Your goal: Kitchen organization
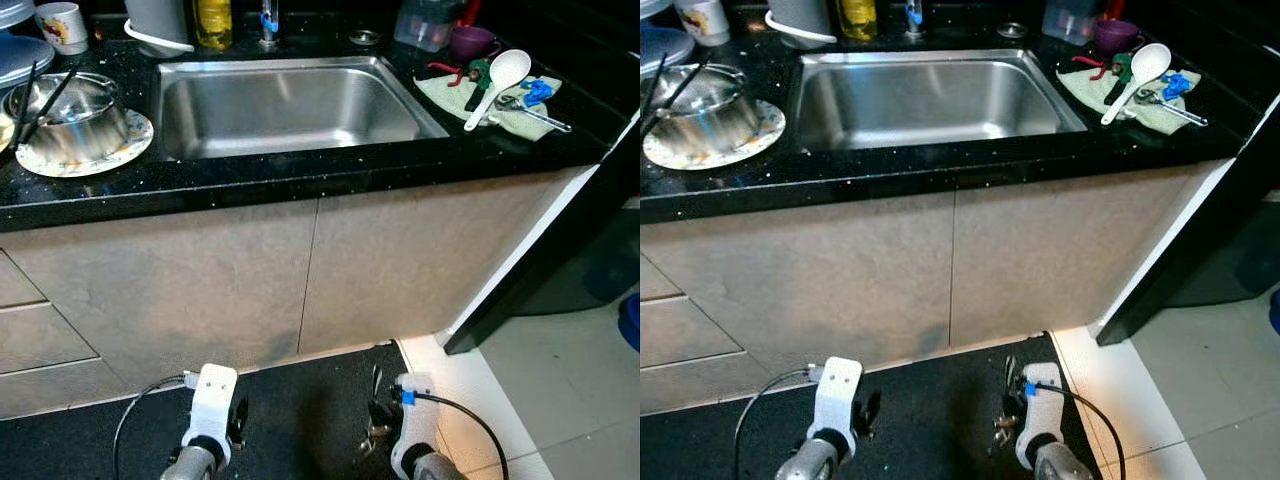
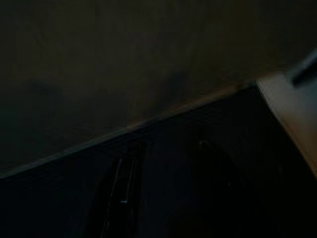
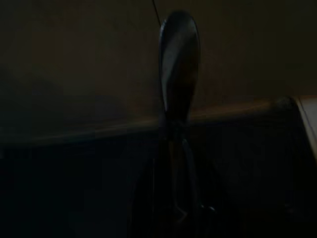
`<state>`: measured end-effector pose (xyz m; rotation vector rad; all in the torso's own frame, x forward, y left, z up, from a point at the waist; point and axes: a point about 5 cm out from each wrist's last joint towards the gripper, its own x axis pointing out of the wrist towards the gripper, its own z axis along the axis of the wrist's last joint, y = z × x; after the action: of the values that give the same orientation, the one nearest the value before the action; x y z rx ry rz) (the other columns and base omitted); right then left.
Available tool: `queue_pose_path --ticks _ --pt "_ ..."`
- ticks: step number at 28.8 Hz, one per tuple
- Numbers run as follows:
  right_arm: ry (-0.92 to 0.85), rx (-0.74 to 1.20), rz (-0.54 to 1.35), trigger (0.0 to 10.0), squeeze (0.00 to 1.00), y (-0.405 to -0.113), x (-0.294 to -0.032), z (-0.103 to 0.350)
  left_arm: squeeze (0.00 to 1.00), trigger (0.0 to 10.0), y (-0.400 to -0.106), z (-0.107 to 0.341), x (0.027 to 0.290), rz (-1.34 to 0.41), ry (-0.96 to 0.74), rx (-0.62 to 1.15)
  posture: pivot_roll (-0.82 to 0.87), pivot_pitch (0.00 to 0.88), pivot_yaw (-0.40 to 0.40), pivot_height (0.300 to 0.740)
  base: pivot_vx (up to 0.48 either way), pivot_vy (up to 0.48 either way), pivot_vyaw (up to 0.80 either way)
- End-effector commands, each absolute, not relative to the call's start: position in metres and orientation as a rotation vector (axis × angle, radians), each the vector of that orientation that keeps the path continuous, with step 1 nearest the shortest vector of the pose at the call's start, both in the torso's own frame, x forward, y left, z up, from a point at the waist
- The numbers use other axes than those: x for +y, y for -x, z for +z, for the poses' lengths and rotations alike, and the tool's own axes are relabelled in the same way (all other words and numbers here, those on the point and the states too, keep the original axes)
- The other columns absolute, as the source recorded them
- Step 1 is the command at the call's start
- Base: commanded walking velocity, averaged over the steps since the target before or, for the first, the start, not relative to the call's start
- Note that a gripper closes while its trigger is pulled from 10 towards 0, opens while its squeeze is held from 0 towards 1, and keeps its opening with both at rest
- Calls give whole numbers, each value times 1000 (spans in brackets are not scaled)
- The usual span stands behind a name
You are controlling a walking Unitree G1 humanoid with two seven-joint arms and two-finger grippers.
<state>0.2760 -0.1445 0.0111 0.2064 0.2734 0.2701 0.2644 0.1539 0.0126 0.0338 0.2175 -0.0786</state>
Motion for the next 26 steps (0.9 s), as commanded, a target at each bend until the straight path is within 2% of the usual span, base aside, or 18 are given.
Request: queue_pose_path --ticks 1,5,17,21,26 --pt "-259 208 271 10000 0 -281 -147 25 0 10000 -255 2 162 -10 -13 272 -69 200 -41 740 0 0 0" --pt "-236 190 291 10000 0 -286 -145 31 0 10000 -250 -10 173 44 21 336 -80 201 -45 740 0 0 0" --pt "-226 224 331 10000 0 -278 -138 29 0 10000 -247 -4 186 14 37 341 -76 200 -57 740 0 0 0" --pt "-224 228 332 10000 0 -277 -139 28 0 10000 -245 -8 182 -22 16 372 -76 197 -56 740 0 0 0" --pt "-226 227 333 10000 0 -277 -139 29 0 10000 -238 -9 163 -108 8 373 -76 186 -48 740 0 0 0"
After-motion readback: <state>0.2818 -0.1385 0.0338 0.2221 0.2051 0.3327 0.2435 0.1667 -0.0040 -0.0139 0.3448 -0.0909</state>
